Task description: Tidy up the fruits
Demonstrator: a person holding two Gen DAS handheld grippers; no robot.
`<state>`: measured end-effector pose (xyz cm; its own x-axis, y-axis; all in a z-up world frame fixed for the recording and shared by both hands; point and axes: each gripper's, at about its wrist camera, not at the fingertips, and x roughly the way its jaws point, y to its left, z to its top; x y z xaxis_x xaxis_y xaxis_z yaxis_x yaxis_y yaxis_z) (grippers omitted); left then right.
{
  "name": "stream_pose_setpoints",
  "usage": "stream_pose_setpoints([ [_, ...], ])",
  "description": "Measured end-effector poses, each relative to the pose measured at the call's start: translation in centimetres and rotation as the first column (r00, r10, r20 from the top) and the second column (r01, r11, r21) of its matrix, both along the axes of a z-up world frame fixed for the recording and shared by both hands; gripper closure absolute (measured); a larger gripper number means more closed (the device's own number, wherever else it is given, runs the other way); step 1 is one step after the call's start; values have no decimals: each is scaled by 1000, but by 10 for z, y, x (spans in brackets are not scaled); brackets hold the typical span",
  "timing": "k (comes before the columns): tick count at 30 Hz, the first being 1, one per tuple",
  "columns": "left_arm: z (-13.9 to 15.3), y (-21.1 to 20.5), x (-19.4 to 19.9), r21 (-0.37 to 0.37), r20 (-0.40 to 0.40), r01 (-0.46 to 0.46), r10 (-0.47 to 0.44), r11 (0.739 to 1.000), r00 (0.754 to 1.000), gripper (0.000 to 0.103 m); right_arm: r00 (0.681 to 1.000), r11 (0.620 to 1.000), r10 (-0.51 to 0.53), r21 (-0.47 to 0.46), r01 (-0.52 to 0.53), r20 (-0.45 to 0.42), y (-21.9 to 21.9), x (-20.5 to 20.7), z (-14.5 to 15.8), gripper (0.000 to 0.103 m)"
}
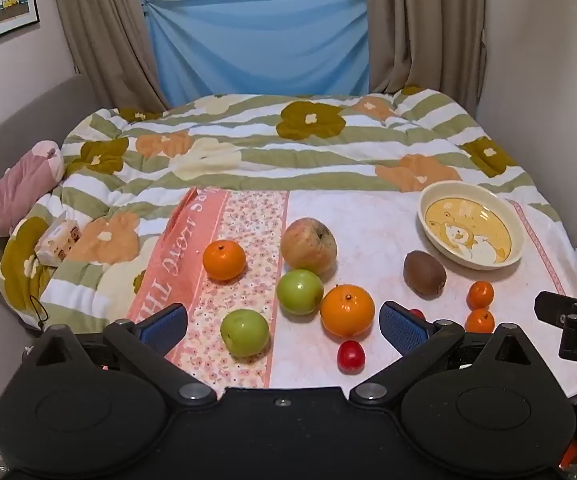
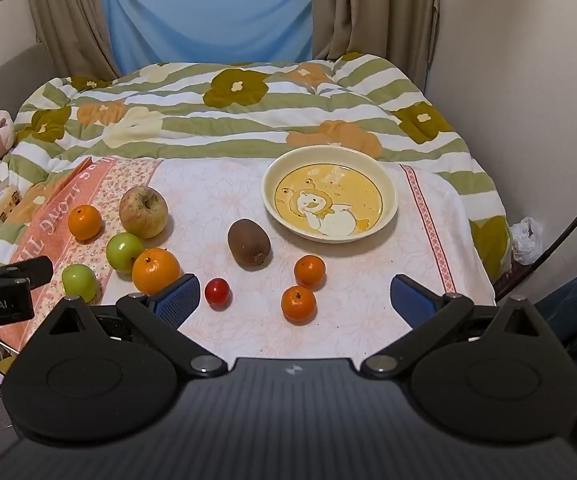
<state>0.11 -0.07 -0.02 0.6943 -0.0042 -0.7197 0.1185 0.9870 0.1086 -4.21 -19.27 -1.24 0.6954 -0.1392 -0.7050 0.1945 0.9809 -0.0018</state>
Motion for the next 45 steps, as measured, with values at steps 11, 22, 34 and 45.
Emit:
stream_pose_setpoints([
  [11,3,0,-5,-30,29,1,0,1000,1000,0,1000,1000,-3,0,3,1,0,-1,1,0],
  [22,2,3,-7,-28,30,-6,6,1000,1000,0,1000,1000,1,2,-1,2,0,-3,1,0],
  [34,3,6,-8,-27,30,-16,17,999,999,0,1000,1000,-1,0,1,3,-1,-2,1,0],
  [45,5,7,-9,-27,32,-26,27,999,999,0,1000,1000,-7,5,7,-3,-3,-2,1,0],
])
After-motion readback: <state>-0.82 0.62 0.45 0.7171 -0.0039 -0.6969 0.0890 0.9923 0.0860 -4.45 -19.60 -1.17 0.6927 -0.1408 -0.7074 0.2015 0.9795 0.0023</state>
